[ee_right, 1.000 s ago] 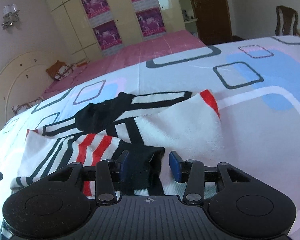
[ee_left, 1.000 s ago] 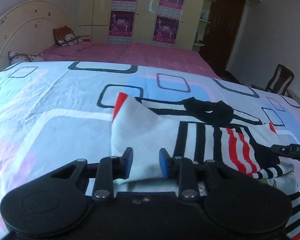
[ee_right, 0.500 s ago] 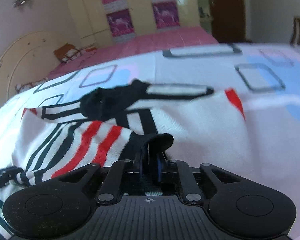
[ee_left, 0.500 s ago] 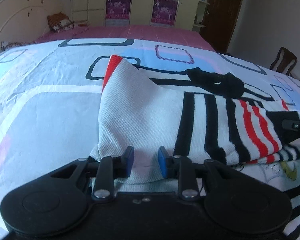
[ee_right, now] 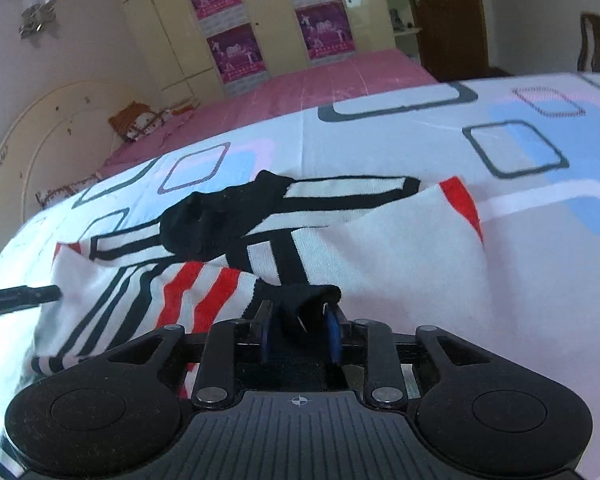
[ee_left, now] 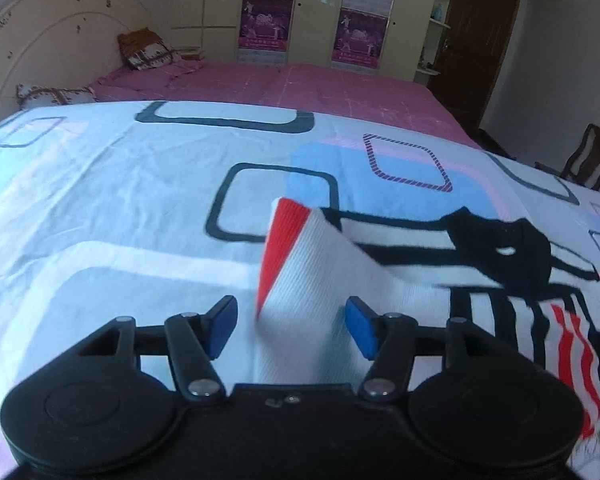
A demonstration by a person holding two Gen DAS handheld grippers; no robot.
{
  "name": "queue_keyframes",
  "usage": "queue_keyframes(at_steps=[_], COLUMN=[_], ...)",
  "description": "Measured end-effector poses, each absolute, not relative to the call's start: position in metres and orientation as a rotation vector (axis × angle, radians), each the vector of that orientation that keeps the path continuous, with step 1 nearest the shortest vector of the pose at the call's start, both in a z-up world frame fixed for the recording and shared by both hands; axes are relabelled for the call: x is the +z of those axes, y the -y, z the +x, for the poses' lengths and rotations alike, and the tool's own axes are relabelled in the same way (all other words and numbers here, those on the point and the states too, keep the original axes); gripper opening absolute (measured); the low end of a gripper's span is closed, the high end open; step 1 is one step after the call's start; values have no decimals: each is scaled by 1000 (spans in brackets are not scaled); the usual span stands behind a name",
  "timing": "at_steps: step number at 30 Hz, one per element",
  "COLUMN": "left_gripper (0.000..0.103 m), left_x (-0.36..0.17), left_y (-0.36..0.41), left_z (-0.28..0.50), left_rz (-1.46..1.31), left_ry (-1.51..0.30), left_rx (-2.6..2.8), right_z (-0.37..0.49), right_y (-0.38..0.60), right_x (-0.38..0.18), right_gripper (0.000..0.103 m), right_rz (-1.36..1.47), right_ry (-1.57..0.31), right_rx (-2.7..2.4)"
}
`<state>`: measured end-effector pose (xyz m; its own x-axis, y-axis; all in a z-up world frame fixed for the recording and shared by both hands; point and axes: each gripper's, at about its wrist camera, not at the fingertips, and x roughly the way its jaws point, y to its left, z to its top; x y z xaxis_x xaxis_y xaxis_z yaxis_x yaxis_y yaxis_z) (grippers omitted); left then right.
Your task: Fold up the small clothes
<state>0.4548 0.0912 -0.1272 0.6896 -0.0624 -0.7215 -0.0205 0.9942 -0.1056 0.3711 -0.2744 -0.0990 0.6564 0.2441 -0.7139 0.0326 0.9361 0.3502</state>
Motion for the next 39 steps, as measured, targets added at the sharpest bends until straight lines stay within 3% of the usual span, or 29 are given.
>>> queue_keyframes(at_steps=[3, 4, 5, 7, 13, 18, 31, 34, 39], left_gripper=[34, 27, 19, 17, 20, 33, 39, 47, 48], left_x=[-135, -137, -138, -141, -148, -137, -97, -101, -126], left_y=[-97, -101, -104, -109, -107, -107, -68, -55, -45], left_z=[467, 469, 471, 474, 472, 469, 406, 391, 364], left_rz=[-162, -184, -194, -217, -196, -153, -103, -110, -89], left_ry=[-803, -796, -783, -768, -739, -748, -734, -763, -821], left_rx=[-20, -7, 15, 50, 83, 107, 6, -31, -28], right_z=[374, 375, 376, 375, 381, 375, 362, 360, 351], right_y=[269, 266, 263, 256, 255, 260, 231, 220, 223], right_x=[-102, -102, -101, -98, -122, -108, -80, -83, -101], right_gripper=[26, 19, 18, 17, 16, 17, 19, 20, 20], right_rz=[334, 316, 296, 245, 131, 116, 123, 93, 58], right_ry=[-846, -840, -831, -796, -824, -771, -719, -742, -808], right_rx=[117, 119, 125, 134, 106, 59, 175, 204, 187])
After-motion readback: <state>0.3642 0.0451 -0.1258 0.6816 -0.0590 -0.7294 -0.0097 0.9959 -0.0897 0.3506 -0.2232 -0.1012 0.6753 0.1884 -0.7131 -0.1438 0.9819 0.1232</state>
